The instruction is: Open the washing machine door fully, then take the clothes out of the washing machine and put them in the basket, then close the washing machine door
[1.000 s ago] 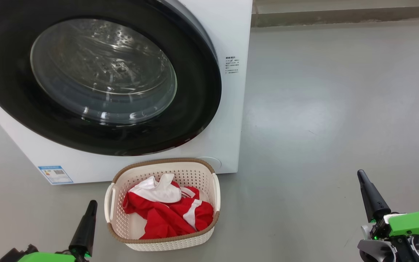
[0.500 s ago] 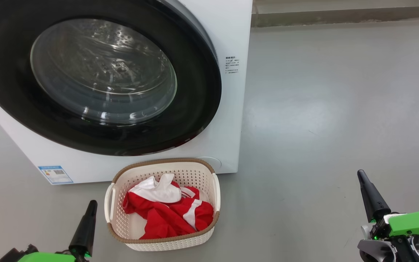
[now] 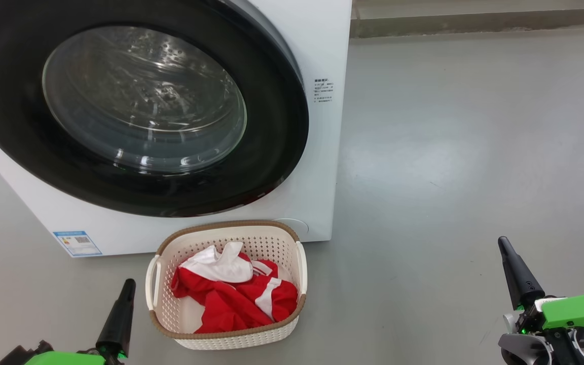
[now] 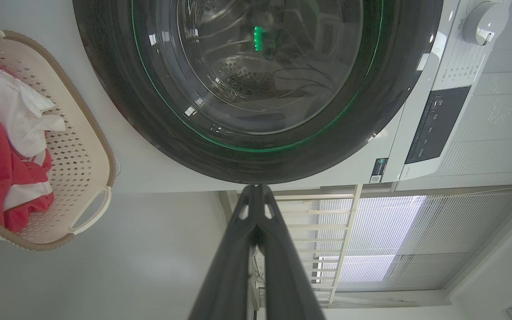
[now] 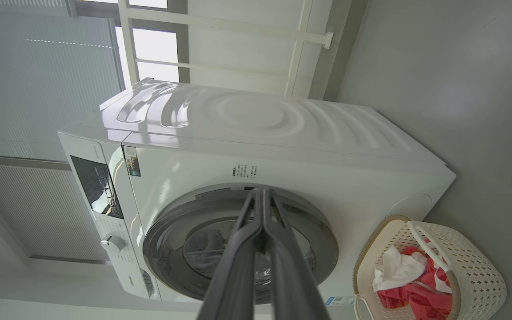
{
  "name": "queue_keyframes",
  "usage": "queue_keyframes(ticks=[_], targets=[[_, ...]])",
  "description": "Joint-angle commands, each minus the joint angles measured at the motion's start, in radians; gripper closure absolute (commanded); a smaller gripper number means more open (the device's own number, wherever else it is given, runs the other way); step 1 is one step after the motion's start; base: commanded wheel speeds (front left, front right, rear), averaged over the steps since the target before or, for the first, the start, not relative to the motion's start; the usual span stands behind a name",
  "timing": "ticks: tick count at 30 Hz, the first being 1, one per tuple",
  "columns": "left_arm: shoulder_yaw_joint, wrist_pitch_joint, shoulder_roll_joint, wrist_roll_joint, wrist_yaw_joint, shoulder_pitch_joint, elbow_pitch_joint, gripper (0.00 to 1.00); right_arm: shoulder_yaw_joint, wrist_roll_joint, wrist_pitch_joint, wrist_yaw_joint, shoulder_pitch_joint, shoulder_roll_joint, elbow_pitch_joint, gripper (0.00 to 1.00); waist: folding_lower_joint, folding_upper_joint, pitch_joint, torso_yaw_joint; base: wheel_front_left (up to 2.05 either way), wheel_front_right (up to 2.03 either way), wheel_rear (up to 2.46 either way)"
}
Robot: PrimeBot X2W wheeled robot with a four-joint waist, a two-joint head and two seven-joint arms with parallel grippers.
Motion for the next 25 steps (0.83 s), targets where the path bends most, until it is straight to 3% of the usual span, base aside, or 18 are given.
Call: queue_keyframes(ticks=[1,25], targets=[[0.037,0.004,0.008,-0.011,-0.007,-0.039,-0.025,1.0,0.015,0.004,0.006,0.001,-0.042,-0.016,-0.031,1.0,0.0,-0.0001,0.0,0.0,0.0,0.0,0.0],[0.036,0.003,0.008,-0.011,-0.007,-0.039,-0.025,1.0,0.015,0.004,0.006,0.001,-0.042,-0.016,-0.031,1.0,0.0,-0.0001,0.0,0.0,0.0,0.0,0.0]])
